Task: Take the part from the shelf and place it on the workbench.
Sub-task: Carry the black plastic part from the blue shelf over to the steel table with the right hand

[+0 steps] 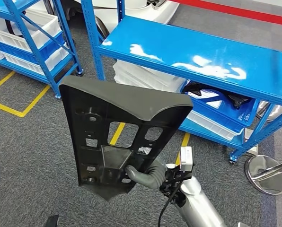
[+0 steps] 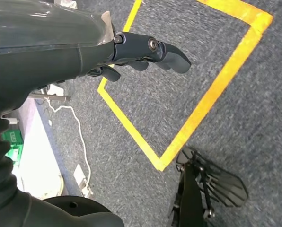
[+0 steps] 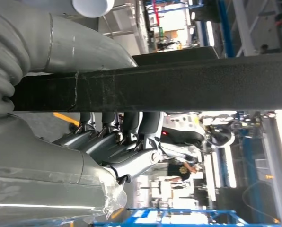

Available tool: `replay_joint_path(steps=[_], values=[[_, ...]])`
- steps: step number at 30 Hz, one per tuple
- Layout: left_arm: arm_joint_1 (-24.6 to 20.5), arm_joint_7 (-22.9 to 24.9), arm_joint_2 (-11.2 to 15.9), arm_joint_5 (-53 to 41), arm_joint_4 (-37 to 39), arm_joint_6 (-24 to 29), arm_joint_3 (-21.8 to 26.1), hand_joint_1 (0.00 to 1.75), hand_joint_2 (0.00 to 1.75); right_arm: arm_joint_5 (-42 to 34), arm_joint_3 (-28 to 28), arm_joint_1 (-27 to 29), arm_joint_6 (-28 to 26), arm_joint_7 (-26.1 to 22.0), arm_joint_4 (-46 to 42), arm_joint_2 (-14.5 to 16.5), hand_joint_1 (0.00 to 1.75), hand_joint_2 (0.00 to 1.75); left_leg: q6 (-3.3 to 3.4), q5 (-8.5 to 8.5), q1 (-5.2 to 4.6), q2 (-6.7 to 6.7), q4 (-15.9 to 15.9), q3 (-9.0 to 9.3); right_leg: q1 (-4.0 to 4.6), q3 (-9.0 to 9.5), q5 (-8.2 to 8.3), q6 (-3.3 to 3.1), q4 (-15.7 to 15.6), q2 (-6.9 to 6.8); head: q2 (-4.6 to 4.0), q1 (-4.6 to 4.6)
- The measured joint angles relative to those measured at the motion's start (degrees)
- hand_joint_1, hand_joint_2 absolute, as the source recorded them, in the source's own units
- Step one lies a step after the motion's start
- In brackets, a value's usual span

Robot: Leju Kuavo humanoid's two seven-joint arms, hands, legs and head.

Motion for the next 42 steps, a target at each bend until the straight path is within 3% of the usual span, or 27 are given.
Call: replay_joint_path(steps=[2, 3, 4, 5, 8, 10, 13, 15, 17, 18, 19, 20, 22, 24, 27, 29, 31, 33, 34, 35, 36, 37, 39, 40, 42], values=[[0.0, -0.1, 0.0, -0.1, 0.0, -0.1, 0.0, 0.0, 1.75, 0.0, 0.1, 0.2, 0.0, 0.0, 0.2, -0.2, 1.75, 1.75, 0.55, 0.79, -0.16, 0.08, 0.1, -0.97, -0.19, -1.79, -4.36, 0.38, 7.4, 0.02, 0.01, 0.04], [0.0, -0.1, 0.0, -0.1, 0.0, -0.1, 0.0, 0.0, 1.75, 0.0, 0.2, 0.3, 0.0, 0.0, 0.4, -0.3, 1.75, 1.75, 0.63, 1.17, -0.25, 0.1, 0.1, -1.47, -0.22, -2.03, -5.15, 0.43, 9.9, 0.02, 0.01, 0.06], [0.0, -0.2, 0.0, -0.1, 0.0, -0.1, 0.0, 0.0, 1.75, 0.0, 0.2, 0.4, 0.0, 0.0, 0.5, -0.3, 1.75, 1.75, 0.65, 1.52, -0.35, 0.11, 0.2, -1.92, -0.23, -1.28, -4.78, 0.35, 10.3, 0.03, 0.01, 0.05], [0.0, -0.2, 0.0, -0.1, 0.0, -0.1, 0.0, 0.0, 1.75, 0.0, 0.3, 0.5, 0.0, 0.0, 0.5, -0.4, 1.75, 1.75, 0.64, 1.85, -0.47, 0.1, 0.2, -2.3, -0.2, 0.52, -3.5, 0.14, 8.4, 0.06, 0.01, 0.05], [0.0, -0.3, -0.2, -0.2, 0.0, -0.2, 0.0, 0.0, 1.75, 0.0, 0.4, 0.5, 0.0, 0.0, 0.5, -0.5, 1.75, 1.75, 0.33, 2.69, -0.8, 0.05, 0.2, -2.99, 0.18, 8.19, 0.19, -1.28, -3.8, 0.32, 0.01, -0.02], [0.0, -0.3, -0.4, -0.4, 0.0, -0.2, 0.0, 0.0, 1.75, 0.0, 0.4, 0.5, 0.0, -0.1, 0.5, -0.5, 1.75, 1.75, -0.34, 3.46, -0.61, 0.07, 0.1, -3.5, 0.62, 9.88, 0.5, -1.98, -7.6, 0.5, 0.01, -0.04], [0.1, -0.3, -0.6, -0.7, 0.0, -0.2, 0.0, 0.0, 1.75, 0.0, 0.4, 0.5, 0.0, -0.2, 0.5, -0.6, 1.75, 1.75, -1.31, 3.6, -0.29, -0.03, -0.1, -4.36, 0.58, 9.39, 2.05, -2.73, -8.9, 0.39, 0.01, -0.02], [0.2, -0.3, -0.6, -0.8, 0.0, -0.2, -0.1, 0.0, 1.75, 0.0, 0.5, 0.5, 0.0, -0.2, 0.5, -0.5, 1.75, 1.75, -1.68, 0.28, -0.39, -0.14, 2.6, -5.49, 0.23, 8.8, 3.22, -3.31, -9.7, 0.12, 0.01, -0.13], [0.2, -0.2, -0.6, -0.8, 0.0, -0.1, -0.1, 0.0, 1.75, 0.0, 0.6, 0.5, 0.0, -0.3, 0.6, -0.5, 1.75, 1.75, -1.99, -4.4, -0.44, -0.15, 9.6, -7.44, 0.26, 7.45, 3.77, -3.46, -9.1, -0.07, 0.01, -0.19], [0.2, -0.2, -0.6, -0.8, 0.0, -0.1, -0.1, 0.0, 1.75, 0.0, 0.6, 0.5, 0.0, -0.3, 0.7, -0.5, 1.75, 1.75, -2.14, -5.7, -0.41, -0.15, 12.9, -8.09, 0.27, 6.7, 3.92, -3.44, -8.5, -0.15, 0.0, -0.2], [0.2, -0.1, -0.6, -0.8, 0.0, -0.1, -0.1, 0.0, 1.75, 0.0, 0.6, 0.6, 0.0, -0.3, 0.8, -0.6, 1.75, 1.75, -2.29, -5.89, -0.38, -0.14, 14.7, -8.05, 0.25, 5.89, 4.03, -3.4, -7.9, -0.23, 0.01, -0.18], [0.2, -0.1, -0.6, -0.8, 0.0, -0.1, -0.1, 0.0, 1.75, 0.0, 0.6, 0.6, 0.0, -0.3, 0.9, -0.6, 1.75, 1.75, -2.4, -4.95, -0.31, -0.14, 14.2, -7.01, 0.19, 5.12, 4.11, -3.34, -7.3, -0.26, 0.01, -0.19], [0.1, 0.0, -0.6, -0.8, 0.0, -0.1, -0.1, 0.0, 1.75, 0.0, 0.6, 0.6, 0.0, -0.3, 1.0, -0.6, 1.75, 1.75, -2.61, -2.39, -0.09, -0.14, 8.3, -2.87, 0.1, 3.63, 4.21, -3.09, -5.9, -0.25, 0.01, -0.19], [-0.1, 0.0, -0.7, -0.8, 0.0, -0.1, -0.1, 0.0, 1.75, 0.0, 0.6, 0.6, 0.0, -0.3, 1.0, -0.6, 1.75, 1.75, -2.49, -1.43, -0.08, -0.28, 2.9, 0.06, 0.24, 2.29, 4.53, -2.55, -4.6, -0.18, 0.0, -0.17], [-0.1, 0.2, -0.8, -0.8, 0.1, -0.1, -0.1, 0.0, 1.75, 0.0, 0.7, 0.7, 0.0, -0.3, 1.0, -0.6, 1.75, 1.75, -1.46, -1.02, -0.29, -0.33, 1.6, -0.03, 0.31, 1.27, 5.58, -1.49, -4.2, -0.07, 0.01, -0.16], [-0.1, 0.3, -0.9, -0.8, 0.1, -0.1, -0.1, 0.0, 1.75, -0.1, 0.7, 0.8, 0.0, -0.3, 1.0, -0.7, 1.75, 1.75, -0.17, -0.05, -0.2, -0.09, 1.4, -0.81, 0.13, 0.68, 3.78, -0.74, -3.0, 0.11, 0.01, -0.08], [-0.2, 0.4, -0.9, -0.8, 0.1, 0.0, -0.1, 0.0, 1.75, -0.1, 0.8, 0.8, 0.0, -0.4, 1.1, -0.8, 1.75, 1.75, 0.79, 1.05, -0.17, 0.08, 1.3, -2.03, -0.11, -0.49, -1.41, -0.09, 2.0, 0.23, 0.01, 0.06], [-0.2, 0.5, -0.9, -0.8, 0.1, 0.0, -0.1, 0.0, 1.75, -0.1, 0.8, 0.9, 0.0, -0.4, 1.2, -0.9, 1.75, 1.75, 1.01, 2.11, -0.29, 0.16, 1.3, -3.35, -0.27, -1.5, -5.47, 0.22, 8.9, 0.23, 0.01, 0.11], [-0.2, 0.5, -1.0, -0.8, 0.1, 0.0, -0.1, 0.0, 1.75, -0.1, 0.9, 0.9, 0.0, -0.4, 1.2, -0.9, 1.75, 1.75, 1.03, 2.64, -0.37, 0.19, 1.3, -4.02, -0.29, -1.23, -5.7, 0.23, 10.8, 0.22, 0.01, 0.11], [-0.2, 0.5, -1.0, -0.8, 0.1, 0.0, -0.1, 0.0, 1.75, -0.1, 0.9, 1.0, 0.0, -0.4, 1.3, -1.0, 1.75, 1.75, 1.02, 3.15, -0.46, 0.22, 1.4, -4.66, -0.28, -0.05, -4.69, 0.1, 10.7, 0.24, 0.01, 0.11], [-0.2, 0.5, -1.0, -0.8, 0.1, 0.0, -0.1, 0.0, 1.75, -0.1, 0.9, 1.0, 0.0, -0.4, 1.3, -1.0, 1.75, 1.75, 1.0, 3.61, -0.57, 0.2, 1.4, -5.23, -0.23, 2.01, -3.04, -0.17, 8.6, 0.26, 0.01, 0.11], [-0.2, 0.5, -1.0, -0.8, 0.1, 0.0, -0.1, 0.0, 1.75, -0.1, 0.9, 0.9, 0.0, -0.4, 1.3, -1.0, 1.75, 1.75, 0.97, 4.06, -0.64, 0.18, 1.4, -5.72, -0.09, 4.91, -1.48, -0.65, 4.7, 0.29, 0.01, 0.1], [-0.2, 0.5, -1.1, -0.8, 0.1, 0.0, -0.1, 0.0, 1.75, -0.1, 0.9, 0.8, 0.0, -0.4, 1.3, -1.0, 1.75, 1.75, 0.59, 4.9, -0.75, 0.14, 1.3, -6.35, 0.34, 10.61, -0.83, -1.66, -4.1, 0.3, 0.01, 0.07], [-0.2, 0.5, -1.2, -0.8, 0.1, 0.0, -0.1, 0.0, 1.75, -0.1, 0.9, 0.7, 0.0, -0.4, 1.3, -0.9, 1.75, 1.75, 0.25, 5.38, -0.64, 0.16, 1.2, -6.52, 0.59, 12.3, -1.18, -1.98, -7.0, 0.31, 0.01, 0.05], [-0.1, 0.5, -1.3, -0.8, 0.1, -0.1, -0.1, 0.0, 1.75, -0.1, 0.9, 0.7, 0.0, -0.4, 1.3, -0.9, 1.75, 1.75, -0.6, 6.38, -0.33, 0.2, 0.7, -6.63, 0.92, 12.97, -1.16, -2.27, -9.1, 0.36, 0.01, 0.08]])
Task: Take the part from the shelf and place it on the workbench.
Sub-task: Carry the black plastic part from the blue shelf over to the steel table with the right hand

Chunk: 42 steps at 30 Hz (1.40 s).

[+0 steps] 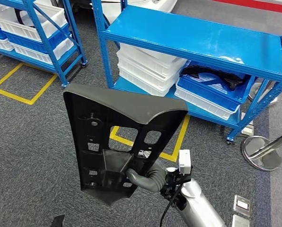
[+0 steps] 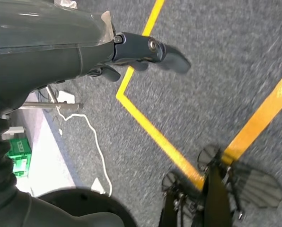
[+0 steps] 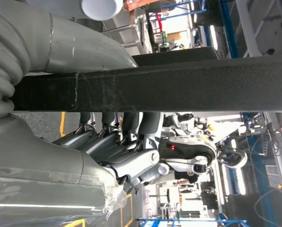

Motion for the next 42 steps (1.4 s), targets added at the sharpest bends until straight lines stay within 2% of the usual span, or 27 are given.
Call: replay_joint_path(steps=[2, 3, 5, 6, 7, 8, 9, 11, 13, 16, 18, 21, 22, 23, 24, 25, 27, 28, 29, 32, 34, 36, 37, 38, 39, 40, 42], values=[[0.0, 0.0, -0.1, 0.0, 0.0, 0.0, 0.0, 0.0, 1.75, 0.1, 0.0, 0.0, -0.1, 0.0, 0.0, 0.0, 1.75, 1.75, -0.54, -0.63, 0.09, -0.07, 0.3, -0.38, -0.19, -0.4, 1.33, -0.56, -0.7, -0.22, -0.01, -0.03], [0.0, 0.0, -0.1, 0.0, 0.0, 0.0, 0.0, 0.0, 1.75, 0.3, 0.0, 0.0, -0.2, -0.1, 0.0, 0.1, 1.75, 1.75, -0.72, -2.4, 0.04, -0.15, 1.8, -0.97, -0.37, -0.81, 2.03, -0.86, -1.0, -0.36, -0.01, -0.09], [0.0, 0.0, -0.1, 0.0, 0.0, 0.0, 0.0, 0.0, 1.75, 0.8, 0.0, 0.1, -0.5, -0.2, 0.0, 0.1, 1.75, 1.75, -1.05, -7.43, 0.03, -0.27, 8.1, -2.95, -0.48, -2.02, 2.98, -1.24, -0.9, -0.52, -0.01, -0.17], [0.1, 0.0, -0.1, 0.0, 0.0, 0.0, 0.0, 0.0, 1.75, 1.1, 0.0, 0.1, -0.6, -0.3, 0.0, 0.1, 1.75, 1.75, -1.24, -9.11, 0.06, -0.28, 11.6, -3.86, -0.46, -2.66, 3.27, -1.24, -0.7, -0.58, -0.01, -0.19], [0.1, 0.0, -0.1, 0.0, 0.0, 0.0, 0.0, 0.0, 1.75, 1.4, 0.0, 0.2, -0.7, -0.4, 0.0, 0.1, 1.75, 1.75, -1.4, -9.63, 0.1, -0.27, 14.0, -4.19, -0.44, -3.29, 3.49, -1.22, -0.3, -0.63, -0.01, -0.17], [0.1, 0.0, -0.1, -0.1, 0.0, 0.0, 0.0, 0.0, 1.75, 1.7, 0.0, 0.3, -0.9, -0.7, 0.0, 0.1, 1.75, 1.75, -1.52, -9.13, 0.14, -0.27, 14.5, -3.63, -0.45, -3.94, 3.62, -1.17, 0.2, -0.65, -0.01, -0.17], [0.2, 0.0, -0.1, -0.1, 0.0, 0.0, 0.0, 0.0, 1.75, 2.0, 0.0, 0.3, -1.0, -1.0, 0.0, 0.1, 1.75, 1.75, -1.6, -7.9, 0.2, -0.26, 12.7, -1.99, -0.5, -4.58, 3.66, -1.09, 0.7, -0.65, -0.01, -0.17], [0.1, 0.0, 0.0, -0.2, 0.0, 0.0, 0.0, 0.0, 1.75, 2.6, 0.0, 0.3, -1.3, -1.5, -0.1, 0.1, 1.75, 1.75, -1.56, -5.97, 0.25, -0.28, 5.5, 2.76, -0.49, -5.84, 3.51, -0.74, 2.1, -0.63, 0.0, -0.2], [0.0, 0.0, 0.0, -0.2, 0.0, 0.0, 0.0, 0.0, 1.75, 2.9, 0.1, 0.3, -1.4, -1.8, -0.2, 0.1, 1.75, 1.75, -1.08, -5.71, 0.14, -0.35, 1.2, 5.13, -0.33, -6.78, 3.49, -0.22, 3.1, -0.56, 0.0, -0.18], [0.1, 0.0, 0.0, -0.2, 0.0, 0.1, 0.0, 0.0, 1.75, 3.3, 0.1, 0.3, -1.5, -2.0, -0.3, 0.1, 1.75, 1.75, -0.02, -5.48, 0.02, -0.36, 0.8, 4.84, -0.38, -7.23, 3.71, 0.68, 3.6, -0.39, -0.01, -0.16], [0.0, 0.0, 0.0, -0.2, 0.0, 0.1, 0.0, 0.0, 1.75, 3.5, 0.1, 0.3, -1.7, -2.1, -0.4, 0.1, 1.75, 1.75, 0.85, -4.94, 0.2, -0.32, 0.5, 4.52, -0.57, -8.12, 1.89, 1.42, 5.5, -0.21, 0.0, -0.06], [0.1, 0.0, 0.0, -0.2, 0.0, 0.0, 0.0, 0.0, 1.75, 4.0, 0.1, 0.3, -2.0, -2.3, -0.5, 0.0, 1.75, 1.75, 1.48, -4.22, 0.29, -0.42, 0.4, 3.6, -1.06, -12.24, -4.02, 2.33, 15.7, -0.12, 0.0, 0.05], [0.2, 0.0, 0.0, -0.2, 0.0, 0.0, 0.0, 0.0, 1.75, 4.1, 0.2, 0.4, -2.0, -2.3, -0.5, -0.1, 1.75, 1.75, 1.49, -3.98, 0.28, -0.55, 0.4, 3.29, -1.19, -13.25, -5.02, 2.47, 18.6, -0.12, 0.0, 0.05], [0.2, 0.0, 0.0, -0.2, 0.0, 0.0, 0.0, 0.0, 1.75, 4.2, 0.2, 0.4, -2.0, -2.4, -0.5, -0.1, 1.75, 1.75, 1.42, -3.77, 0.27, -0.78, 0.4, 3.04, -1.26, -13.21, -4.83, 2.51, 19.2, -0.1, 0.0, 0.05], [0.3, 0.0, 0.0, -0.2, 0.0, 0.1, 0.0, 0.0, 1.75, 4.4, 0.2, 0.4, -2.0, -2.4, -0.5, -0.2, 1.75, 1.75, 1.33, -3.58, 0.28, -1.11, 0.4, 2.87, -1.3, -12.0, -3.55, 2.44, 17.6, 0.0, 0.0, 0.05], [0.3, 0.0, 0.0, -0.2, 0.0, 0.1, 0.0, 0.0, 1.75, 4.4, 0.2, 0.4, -2.1, -2.4, -0.5, -0.2, 1.75, 1.75, 1.2, -3.41, 0.28, -1.51, 0.4, 2.78, -1.32, -9.84, -1.56, 2.27, 13.9, 0.35, -0.01, 0.05], [0.1, 0.0, 0.0, -0.2, 0.0, 0.0, 0.0, 0.0, 1.75, 4.5, 0.2, 0.4, -2.1, -2.5, -0.5, -0.2, 1.75, 1.75, 0.77, -3.03, 0.32, -2.33, 0.4, 2.53, -1.3, -5.6, 1.53, 1.69, 6.0, 2.25, -0.01, 0.02], [0.0, 0.0, 0.0, -0.2, 0.0, 0.0, 0.0, 0.0, 1.75, 4.5, 0.2, 0.3, -2.1, -2.5, -0.5, -0.3, 1.75, 1.75, 0.43, -2.76, 0.38, -2.72, 0.5, 2.3, -1.24, -4.56, 2.16, 1.43, 3.8, 3.0, -0.01, 0.02], [0.0, 0.0, 0.0, -0.2, 0.0, 0.0, 0.0, 0.0, 1.75, 4.5, 0.2, 0.3, -2.1, -2.5, -0.5, -0.3, 1.75, 1.75, 0.04, -2.47, 0.45, -3.12, 0.4, 2.01, -1.17, -4.24, 2.19, 1.2, 2.9, 3.41, -0.01, 0.01], [0.3, 0.0, 0.0, -0.2, 0.0, 0.0, 0.0, 0.0, 1.75, 4.5, 0.2, 0.3, -2.1, -2.5, -0.6, -0.2, 1.75, 1.75, -1.02, -2.25, 0.49, -3.65, 0.5, 1.2, -1.33, -4.48, 2.64, 0.4, 2.1, 2.03, -0.01, -0.03], [0.3, 0.0, 0.0, -0.2, 0.0, 0.1, 0.0, 0.0, 1.75, 4.5, 0.2, 0.3, -2.1, -2.5, -0.7, -0.1, 1.75, 1.75, -1.25, -4.77, 0.32, -2.6, 3.8, -0.35, -1.56, -4.72, 3.26, -0.34, 1.5, 0.83, -0.01, -0.11], [0.3, 0.0, 0.0, -0.2, 0.0, 0.0, 0.0, 0.0, 1.75, 4.6, 0.2, 0.4, -2.2, -2.5, -0.8, -0.1, 1.75, 1.75, -1.5, -8.72, 0.23, -1.73, 11.0, -3.16, -1.3, -5.15, 3.53, -0.73, 1.5, -0.41, -0.01, -0.14], [0.3, 0.0, 0.0, -0.2, 0.0, 0.0, 0.0, 0.0, 1.75, 4.6, 0.2, 0.4, -2.2, -2.5, -0.8, -0.1, 1.75, 1.75, -1.61, -9.97, 0.24, -1.59, 14.1, -4.18, -1.14, -5.34, 3.6, -0.81, 1.6, -1.06, -0.01, -0.13], [0.4, 0.0, 0.0, -0.2, 0.0, 0.0, 0.0, 0.0, 1.75, 4.6, 0.2, 0.5, -2.2, -2.5, -0.8, -0.1, 1.75, 1.75, -1.66, -10.2, 0.23, -1.5, 15.5, -4.32, -1.0, -5.49, 3.64, -0.85, 1.7, -1.66, -0.01, -0.13], [0.4, 0.0, 0.0, -0.2, 0.0, 0.0, 0.0, 0.0, 1.75, 4.6, 0.2, 0.5, -2.2, -2.5, -0.8, -0.1, 1.75, 1.75, -1.6, -9.37, 0.22, -1.34, 14.5, -3.36, -0.89, -5.6, 3.64, -0.84, 1.8, -2.2, -0.01, -0.13], [0.4, 0.0, 0.0, -0.2, 0.0, 0.0, 0.0, 0.0, 1.75, 4.7, 0.2, 0.4, -2.2, -2.5, -0.8, -0.1, 1.75, 1.75, -1.44, -7.78, 0.18, -0.98, 11.5, -1.45, -0.81, -5.66, 3.6, -0.79, 2.0, -2.71, -0.01, -0.13], [0.3, 0.0, 0.1, -0.2, 0.0, 0.0, 0.0, 0.0, 1.75, 4.7, 0.2, 0.4, -2.2, -2.5, -0.9, -0.1, 1.75, 1.75, -0.84, -5.14, -0.26, 1.11, 3.9, 2.74, -0.54, -5.81, 3.43, -0.53, 2.4, -3.58, -0.01, -0.12]])
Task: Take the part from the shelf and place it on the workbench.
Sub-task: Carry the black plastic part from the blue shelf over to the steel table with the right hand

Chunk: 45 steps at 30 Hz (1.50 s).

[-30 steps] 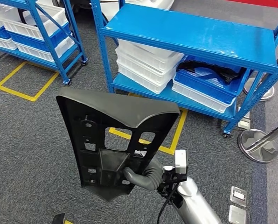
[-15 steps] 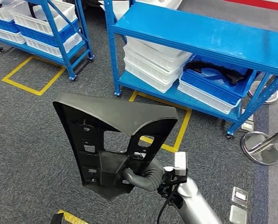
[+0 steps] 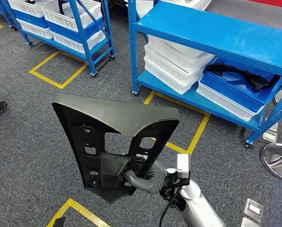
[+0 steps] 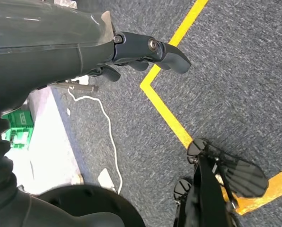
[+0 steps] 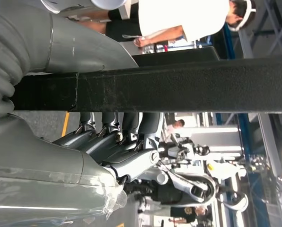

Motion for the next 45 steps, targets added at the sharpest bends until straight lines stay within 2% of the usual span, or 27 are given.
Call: replay_joint_path(steps=[2, 4, 6, 7, 9, 11, 12, 13, 15, 16, 18, 20, 22, 24, 25, 26, 27, 29, 31, 33, 35, 37, 39, 41, 42, 43, 45], values=[[-0.2, 0.0, 0.0, 0.0, 0.0, 0.0, 0.0, 0.0, 1.75, 0.0, 0.0, 0.0, 0.0, 0.0, -0.1, 0.0, 1.75, 1.75, 0.68, 0.54, -0.56, 1.63, -3.6, 1.58, 0.31, -0.37, -0.03, 0.4, 0.3, -0.76, -0.01, 0.03], [-0.1, -0.1, 0.0, 0.0, 0.0, 0.0, 0.0, 0.0, 1.75, 0.1, 0.0, 0.0, 0.0, -0.1, -0.1, 0.0, 1.75, 1.75, 1.25, 0.64, -0.68, 1.11, -4.0, 1.33, 0.41, -0.61, 0.01, 0.81, 0.5, -1.54, 0.01, 0.05], [0.0, -0.1, 0.0, 0.0, 0.0, 0.0, 0.0, 0.0, 1.75, 0.1, 0.0, -0.1, 0.0, -0.1, -0.2, 0.0, 1.75, 1.75, 1.88, 1.06, -0.42, 0.27, -4.2, 1.14, 0.2, -0.96, -1.12, 1.44, 1.5, -0.35, 0.01, 0.08], [0.0, -0.1, 0.0, 0.0, 0.0, 0.0, 0.0, 0.0, 1.75, 0.1, 0.0, -0.1, 0.0, -0.1, -0.2, 0.0, 1.75, 1.75, 2.2, 1.27, -0.23, -0.14, -4.4, 1.05, 0.02, -1.71, -2.6, 1.79, 3.4, 0.9, 0.0, 0.1], [-0.1, -0.1, 0.1, -0.1, 0.0, 0.0, 0.0, 0.0, 1.75, 0.2, 0.0, 0.0, 0.0, -0.1, -0.2, -0.2, 1.75, 1.75, 2.55, 1.53, -0.08, -1.1, -4.4, 0.8, -0.32, -4.59, -6.6, 2.29, 10.6, 2.94, 0.0, 0.15], [-0.1, -0.1, 0.1, -0.2, 0.0, 0.0, 0.0, 0.0, 1.75, 0.2, 0.0, 0.1, 0.0, -0.1, -0.2, -0.4, 1.75, 1.75, 2.59, 1.69, -0.06, -2.19, -4.4, 0.68, -0.51, -6.94, -8.44, 2.52, 16.5, 3.22, 0.0, 0.14], [0.0, -0.1, 0.1, -0.4, 0.0, 0.0, 0.0, 0.0, 1.75, 0.2, 0.0, 0.1, 0.0, -0.1, -0.2, -0.4, 1.75, 1.75, 2.54, 1.76, -0.05, -2.77, -4.3, 0.68, -0.59, -6.78, -7.69, 2.54, 16.4, 3.28, 0.0, 0.14], [0.0, -0.1, 0.1, -0.5, 0.0, 0.0, 0.0, 0.0, 1.75, 0.2, 0.0, 0.1, 0.0, -0.1, -0.2, -0.5, 1.75, 1.75, 2.45, 1.83, -0.03, -3.4, -4.3, 0.71, -0.68, -5.55, -5.89, 2.49, 14.0, 3.48, 0.0, 0.14], [-0.1, -0.1, 0.1, -0.6, 0.0, 0.0, 0.0, 0.0, 1.75, 0.2, 0.0, 0.1, 0.0, -0.1, -0.3, -0.5, 1.75, 1.75, 2.16, 2.01, -0.02, -4.67, -4.3, 0.65, -0.89, -1.73, -1.75, 2.2, 5.9, 5.54, 0.0, 0.12], [-0.2, -0.1, 0.1, -0.6, 0.0, 0.0, 0.0, 0.0, 1.75, 0.2, 0.0, 0.2, 0.0, -0.1, -0.3, -0.6, 1.75, 1.75, 1.91, 2.17, 0.04, -5.28, -4.3, 0.47, -0.97, -0.4, -0.46, 2.04, 2.8, 6.74, 0.0, 0.11], [-0.2, 0.0, 0.0, -0.8, 0.0, 0.0, 0.0, 0.0, 1.75, 0.3, 0.0, 0.4, 0.0, -0.1, -0.4, -0.7, 1.75, 1.75, 1.16, 2.64, 0.29, -6.33, -4.3, -0.17, -0.89, 0.24, 0.01, 1.84, 0.8, 7.89, 0.0, 0.08], [0.1, 0.0, 0.0, -0.9, 0.0, 0.1, -0.1, 0.0, 1.75, 0.4, 0.0, 0.7, 0.0, -0.1, -0.9, -0.8, 1.75, 1.75, 0.41, 2.91, 0.4, -6.86, -4.3, -0.8, -0.93, 0.22, 0.14, 1.56, 0.1, 6.58, -0.01, 0.06], [0.3, 0.1, 0.0, -1.0, 0.0, 0.3, -0.1, 0.0, 1.75, 0.5, 0.0, 1.2, -0.1, -0.1, -1.7, -0.8, 1.75, 1.75, -0.02, 1.31, 0.2, -5.26, -2.3, -1.97, -1.21, 0.29, 0.4, 0.94, -0.8, 5.17, -0.01, -0.1], [0.2, 0.2, 0.0, -1.1, 0.0, 0.4, -0.3, 0.0, 1.75, 0.7, 0.0, 2.2, -0.3, -0.2, -2.3, -1.0, 1.75, 1.75, -0.31, -2.31, 0.18, -3.14, 4.0, -4.55, -1.2, 0.15, 0.58, 0.52, -1.0, 3.72, 0.0, -0.22], [0.2, 0.2, 0.0, -1.3, 0.0, 0.4, -0.4, 0.0, 1.75, 0.9, 0.0, 2.8, -0.5, -0.2, -2.7, -1.2, 1.75, 1.75, -0.48, -3.86, 0.22, -2.76, 7.6, -5.92, -1.13, 0.07, 0.58, 0.49, -1.0, 2.94, 0.0, -0.22], [0.2, 0.2, 0.0, -1.5, 0.0, 0.3, -0.6, 0.0, 1.75, 1.0, 0.0, 3.3, -0.6, -0.2, -3.0, -1.4, 1.75, 1.75, -0.59, -4.67, 0.24, -2.59, 10.0, -6.72, -1.06, 0.02, 0.57, 0.48, -0.9, 2.19, 0.0, -0.21], [0.3, 0.2, 0.0, -1.8, 0.0, 0.3, -0.7, 0.0, 1.75, 1.1, 0.0, 3.8, -0.8, -0.2, -3.3, -1.6, 1.75, 1.75, -0.64, -4.47, 0.24, -2.49, 10.5, -6.56, -1.02, -0.03, 0.56, 0.49, -0.8, 1.51, -0.01, -0.21], [0.3, 0.1, 0.1, -2.1, 0.0, 0.1, -1.0, 0.0, 1.75, 1.2, 0.0, 4.5, -1.0, -0.3, -4.1, -1.9, 1.75, 1.75, -0.54, -1.52, 0.24, -1.68, 5.0, -3.14, -1.0, -0.05, 0.46, 0.65, -0.6, 0.36, -0.01, -0.22], [0.2, 0.0, 0.1, -2.2, 0.0, 0.0, -1.4, 0.0, 1.75, 1.2, 0.0, 4.8, -1.0, -0.3, -4.9, -2.1, 1.75, 1.75, -0.15, 0.55, -0.14, 0.44, -2.0, 0.63, -0.74, -0.19, 0.28, 1.06, -0.3, -0.49, -0.01, -0.23], [0.1, 0.0, 0.0, -2.2, 0.0, 0.0, -1.5, 0.0, 1.75, 1.3, 0.0, 5.0, -1.1, -0.4, -5.5, -2.3, 1.75, 1.75, 0.49, 0.57, -0.58, 1.47, -4.2, 1.49, -0.42, -0.37, 0.24, 1.55, 0.0, -1.25, 0.0, -0.19], [0.2, 0.0, 0.0, -2.2, 0.0, 0.0, -1.5, 0.0, 1.75, 1.3, 0.0, 5.2, -1.1, -0.4, -5.8, -2.4, 1.75, 1.75, 1.26, 0.88, -0.61, 0.67, -4.3, 1.17, -0.49, -0.35, 0.15, 2.12, 0.0, -1.76, 0.0, -0.17], [0.3, 0.0, 0.0, -2.2, 0.0, 0.0, -1.6, 0.0, 1.75, 1.3, 0.0, 5.3, -1.1, -0.4, -6.2, -2.5, 1.75, 1.75, 2.03, 1.26, -0.44, -0.18, -4.5, 0.99, -0.72, -0.96, -1.57, 2.75, 1.8, -0.11, 0.01, -0.16], [0.1, 0.0, 0.0, -2.2, 0.0, 0.0, -1.7, 0.0, 1.75, 1.4, -0.1, 5.6, -1.2, -0.4, -6.5, -2.8, 1.75, 1.75, 2.59, 1.55, -0.38, -1.2, -4.5, 0.79, -0.84, -3.46, -5.39, 3.06, 8.1, 2.34, 0.01, -0.11], [0.1, 0.0, 0.0, -2.4, 0.0, 0.1, -1.7, 0.0, 1.75, 1.6, -0.1, 6.1, -1.2, -0.4, -6.6, -3.2, 1.75, 1.75, 2.87, 1.72, -0.52, -2.39, -4.5, 0.64, -0.83, -6.39, -8.06, 3.05, 15.0, 3.16, 0.01, -0.1], [0.2, 0.0, -0.1, -2.5, 0.0, 0.2, -1.8, 0.0, 1.75, 1.7, -0.1, 6.4, -1.2, -0.4, -6.6, -3.4, 1.75, 1.75, 2.92, 1.77, -0.59, -3.0, -4.5, 0.62, -0.82, -6.83, -7.89, 2.97, 16.1, 3.27, 0.01, -0.1], [0.2, 0.0, -0.1, -2.6, 0.0, 0.3, -1.8, 0.0, 1.75, 1.8, -0.1, 6.5, -1.2, -0.4, -6.7, -3.5, 1.75, 1.75, 2.94, 1.82, -0.65, -3.65, -4.5, 0.63, -0.79, -6.24, -6.6, 2.79, 15.0, 3.43, 0.0, -0.1], [0.3, 0.0, -0.1, -2.8, 0.0, 0.4, -1.8, 0.0, 1.75, 1.8, -0.1, 6.6, -1.1, -0.4, -7.1, -3.6, 1.75, 1.75, 2.84, 1.92, -0.69, -4.98, -4.5, 0.72, -0.73, -2.74, -2.46, 2.06, 7.6, 5.06, 0.0, -0.11]])
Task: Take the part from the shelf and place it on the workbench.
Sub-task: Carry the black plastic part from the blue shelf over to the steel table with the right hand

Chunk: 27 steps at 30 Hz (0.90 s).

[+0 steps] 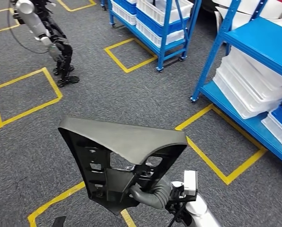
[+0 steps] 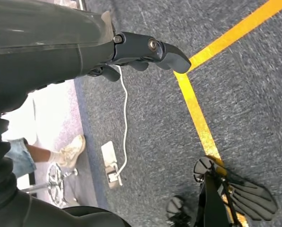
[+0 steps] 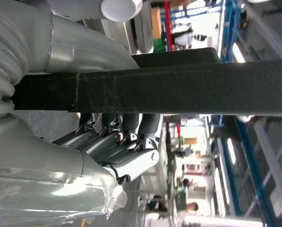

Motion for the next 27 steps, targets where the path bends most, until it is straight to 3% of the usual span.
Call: replay_joint_path(steps=[2, 3, 5, 7, 8, 10, 12, 13, 15, 17, 18, 20, 22, 23, 25, 26, 27], values=[[-0.1, 0.0, -0.2, 0.0, 0.0, 0.0, 0.0, 0.0, 1.75, 0.0, 0.0, 0.1, 0.1, 0.0, -0.3, -0.1, 1.75, 1.75, -0.35, 0.22, 0.08, -1.2, 0.0, -0.15, 0.06, 2.73, 2.52, -0.68, -6.0, 2.1, 0.01, -0.01], [-0.1, 0.0, -0.2, 0.0, 0.0, 0.0, 0.0, 0.0, 1.75, 0.0, -0.1, 0.1, 0.1, 0.0, -0.5, -0.2, 1.75, 1.75, -0.63, 0.4, 0.23, -1.69, 0.0, -0.36, 0.11, 3.15, 2.68, -0.86, -7.0, 2.59, 0.01, 0.02], [0.1, 0.0, -0.4, 0.0, 0.0, 0.1, 0.0, 0.0, 1.75, 0.0, -0.1, 0.1, 0.1, 0.0, -0.8, -0.2, 1.75, 1.75, -1.27, 0.71, 0.43, -2.44, -0.1, -0.85, 0.13, 3.33, 2.77, -0.96, -7.8, 1.54, 0.01, 0.11], [0.2, 0.0, -0.5, 0.0, 0.0, 0.1, 0.0, 0.0, 1.75, 0.0, -0.2, 0.2, 0.2, 0.0, -1.2, -0.2, 1.75, 1.75, -1.87, -0.27, 0.31, -1.02, 1.1, -1.68, -0.15, 3.61, 3.05, -1.26, -9.0, 0.16, 0.0, -0.01], [0.2, 0.0, -0.5, 0.0, 0.0, 0.2, 0.0, 0.0, 1.75, 0.0, -0.2, 0.3, 0.3, 0.0, -1.3, -0.2, 1.75, 1.75, -2.19, -1.65, 0.29, 0.21, 3.1, -2.66, -0.33, 3.7, 3.21, -1.42, -9.4, -0.6, 0.01, -0.09], [0.0, 0.1, -0.5, 0.0, 0.0, 0.2, 0.0, 0.0, 1.75, 0.1, -0.2, 0.5, 0.3, 0.0, -1.3, -0.2, 1.75, 1.75, -2.95, -5.33, 0.56, 2.05, 10.2, -5.78, -0.32, 3.59, 3.31, -1.58, -9.5, -2.02, 0.01, -0.19], [0.1, 0.1, -0.5, 0.0, 0.0, 0.2, 0.0, 0.0, 1.75, 0.1, -0.2, 0.9, 0.3, 0.0, -1.3, -0.2, 1.75, 1.75, -3.53, -6.89, 0.96, 2.47, 15.3, -7.84, -0.33, 3.5, 3.26, -1.51, -9.4, -3.46, 0.01, -0.19], [0.1, 0.1, -0.5, 0.0, 0.0, 0.2, 0.0, 0.0, 1.75, 0.2, -0.2, 1.0, 0.3, 0.0, -1.3, -0.2, 1.75, 1.75, -3.75, -6.11, 1.14, 2.7, 14.8, -7.36, -0.36, 3.51, 3.19, -1.4, -9.3, -4.13, 0.0, -0.2], [0.2, 0.1, -0.5, 0.0, 0.0, 0.2, 0.0, 0.0, 1.75, 0.2, -0.2, 1.1, 0.4, 0.0, -1.4, -0.2, 1.75, 1.75, -4.03, -2.66, 1.37, 4.06, 7.7, -3.52, -0.47, 3.64, 2.88, -0.91, -9.1, -5.29, -0.01, -0.2], [0.0, 0.1, -0.6, 0.0, 0.0, 0.2, -0.1, 0.0, 1.75, 0.2, -0.3, 1.1, 0.4, 0.0, -1.5, -0.3, 1.75, 1.75, -3.62, -0.76, 1.1, 5.95, 1.4, -0.33, -0.24, 3.6, 2.49, -0.17, -8.6, -6.13, 0.0, -0.29], [0.0, 0.1, -0.7, 0.0, 0.0, 0.2, -0.1, 0.0, 1.75, 0.2, -0.3, 1.1, 0.4, 0.0, -1.5, -0.3, 1.75, 1.75, -3.2, -0.71, 0.89, 6.42, 0.2, 0.15, -0.09, 3.58, 2.39, 0.16, -8.5, -6.49, 0.0, -0.32], [0.1, 0.1, -0.7, 0.0, 0.1, 0.2, -0.1, 0.0, 1.75, 0.2, -0.3, 1.1, 0.4, 0.0, -1.6, -0.3, 1.75, 1.75, -2.14, -0.76, 0.57, 5.62, 0.2, -0.07, -0.12, 3.66, 2.35, 0.71, -8.5, -7.16, -0.01, -0.34], [0.2, 0.1, -0.8, 0.0, 0.1, 0.2, -0.1, 0.0, 1.75, 0.2, -0.3, 1.0, 0.4, 0.0, -1.6, -0.3, 1.75, 1.75, -1.35, -0.55, 0.53, 4.69, 0.0, -0.17, -0.5, 3.42, 1.14, 1.27, -7.5, -5.89, 0.0, -0.35], [0.1, 0.1, -0.8, 0.0, 0.1, 0.2, -0.1, 0.0, 1.75, 0.2, -0.3, 1.0, 0.4, 0.0, -1.6, -0.3, 1.75, 1.75, -0.98, -0.43, 0.58, 4.2, 0.0, -0.19, -0.64, 2.66, -0.32, 1.43, -5.6, -4.62, 0.01, -0.32], [0.0, 0.1, -0.7, -0.1, 0.1, 0.2, -0.3, 0.0, 1.75, 0.2, -0.3, 1.2, 0.4, 0.0, -1.6, -0.3, 1.75, 1.75, -0.5, -0.3, 0.45, 3.1, 0.0, -0.3, -0.7, -0.56, -4.28, 1.37, 1.9, -2.39, 0.01, -0.28], [0.0, 0.1, -0.7, -0.1, 0.1, 0.2, -0.3, 0.0, 1.75, 0.2, -0.3, 1.3, 0.4, 0.0, -1.5, -0.4, 1.75, 1.75, -0.35, -0.26, 0.29, 2.47, 0.0, -0.35, -0.66, -2.42, -5.74, 1.26, 5.8, -2.01, 0.01, -0.28], [0.0, 0.1, -0.7, -0.1, 0.1, 0.2, -0.4, 0.0, 1.75, 0.2, -0.2, 1.4, 0.4, 0.0, -1.5, -0.4, 1.75, 1.75, -0.26, -0.21, 0.11, 1.79, 0.0, -0.39, -0.57, -3.68, -6.18, 1.07, 8.3, -1.83, 0.0, -0.29]])
